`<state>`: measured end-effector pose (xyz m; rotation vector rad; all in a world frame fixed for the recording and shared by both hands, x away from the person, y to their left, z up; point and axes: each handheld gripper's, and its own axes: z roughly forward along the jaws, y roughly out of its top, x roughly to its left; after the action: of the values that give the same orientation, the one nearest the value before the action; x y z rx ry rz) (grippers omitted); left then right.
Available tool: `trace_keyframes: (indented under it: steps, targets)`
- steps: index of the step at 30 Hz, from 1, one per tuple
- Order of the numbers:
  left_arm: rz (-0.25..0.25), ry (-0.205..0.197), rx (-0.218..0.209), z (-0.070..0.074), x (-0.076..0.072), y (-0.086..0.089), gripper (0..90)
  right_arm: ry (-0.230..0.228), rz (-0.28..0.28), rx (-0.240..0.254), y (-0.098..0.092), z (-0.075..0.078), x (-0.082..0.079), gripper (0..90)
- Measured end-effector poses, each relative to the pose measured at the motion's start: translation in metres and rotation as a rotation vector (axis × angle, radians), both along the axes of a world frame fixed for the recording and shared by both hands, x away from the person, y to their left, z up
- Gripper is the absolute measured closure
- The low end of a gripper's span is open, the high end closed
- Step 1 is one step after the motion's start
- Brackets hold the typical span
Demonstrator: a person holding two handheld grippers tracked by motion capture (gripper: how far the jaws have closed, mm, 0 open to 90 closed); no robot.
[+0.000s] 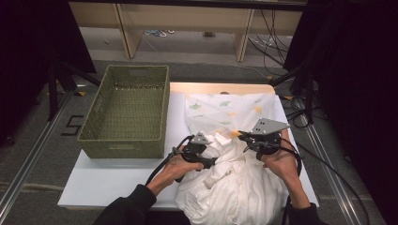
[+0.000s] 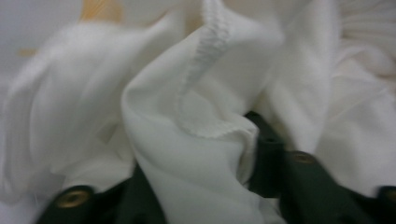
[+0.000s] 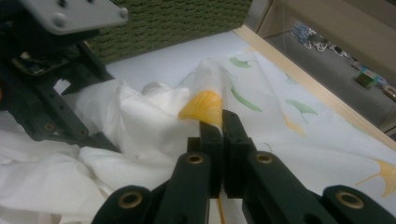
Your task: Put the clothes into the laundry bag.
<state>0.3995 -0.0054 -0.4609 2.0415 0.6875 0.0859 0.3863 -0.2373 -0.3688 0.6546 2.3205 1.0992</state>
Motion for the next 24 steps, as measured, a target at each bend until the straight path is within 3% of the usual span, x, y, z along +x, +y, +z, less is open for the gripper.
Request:
trace_keyframes:
  steps: [1, 5, 6, 7, 9, 11, 13, 14, 16, 17, 20, 22, 24]
  targets:
    - [-0.008, -0.042, -0.018, 0.006, -0.006, -0.006, 73.5, -0.003, -0.002, 0.0, -0.001, 0.0, 0.0, 90.0]
    - [-0.062, -0.098, -0.059, 0.028, -0.028, -0.026, 78.9, -0.001, -0.005, 0.009, -0.001, 0.0, 0.0, 90.0]
    - [-0.08, -0.104, -0.045, 0.032, -0.029, -0.032, 79.2, -0.003, -0.006, 0.005, 0.0, 0.0, 0.0, 90.0]
    - [-0.051, -0.125, -0.029, 0.034, -0.03, -0.038, 79.2, -0.001, -0.003, 0.003, 0.0, 0.0, 0.0, 90.0]
    - [-0.021, -0.109, -0.009, 0.033, -0.022, -0.047, 79.4, -0.006, -0.004, 0.001, 0.001, 0.001, -0.001, 90.0]
    - [0.016, -0.067, -0.018, 0.026, -0.008, -0.051, 79.7, -0.019, -0.001, 0.012, 0.0, 0.005, -0.003, 90.0]
    - [0.096, -0.05, -0.007, 0.017, 0.007, -0.054, 79.6, -0.021, 0.005, 0.013, -0.001, 0.008, -0.004, 90.0]
    - [0.088, -0.062, 0.035, 0.014, 0.016, -0.051, 79.4, -0.034, 0.009, 0.013, -0.001, 0.009, -0.004, 90.0]
    - [0.125, -0.002, 0.011, 0.008, 0.026, -0.05, 77.7, -0.019, 0.001, 0.019, -0.002, 0.01, -0.005, 90.0]
    - [0.142, 0.018, -0.008, 0.005, 0.029, -0.051, 76.2, -0.021, 0.007, 0.018, -0.002, 0.01, -0.005, 90.0]
    - [0.116, 0.016, 0.02, 0.006, 0.027, -0.049, 63.7, -0.01, 0.004, 0.013, -0.002, 0.006, -0.004, 90.0]
    - [0.139, -0.032, 0.024, 0.012, 0.019, -0.044, 51.0, -0.01, -0.004, 0.018, -0.001, 0.005, -0.003, 90.0]
    - [0.125, -0.083, 0.031, 0.023, 0.01, -0.03, 38.1, -0.012, 0.003, 0.012, -0.003, 0.005, -0.003, 90.0]
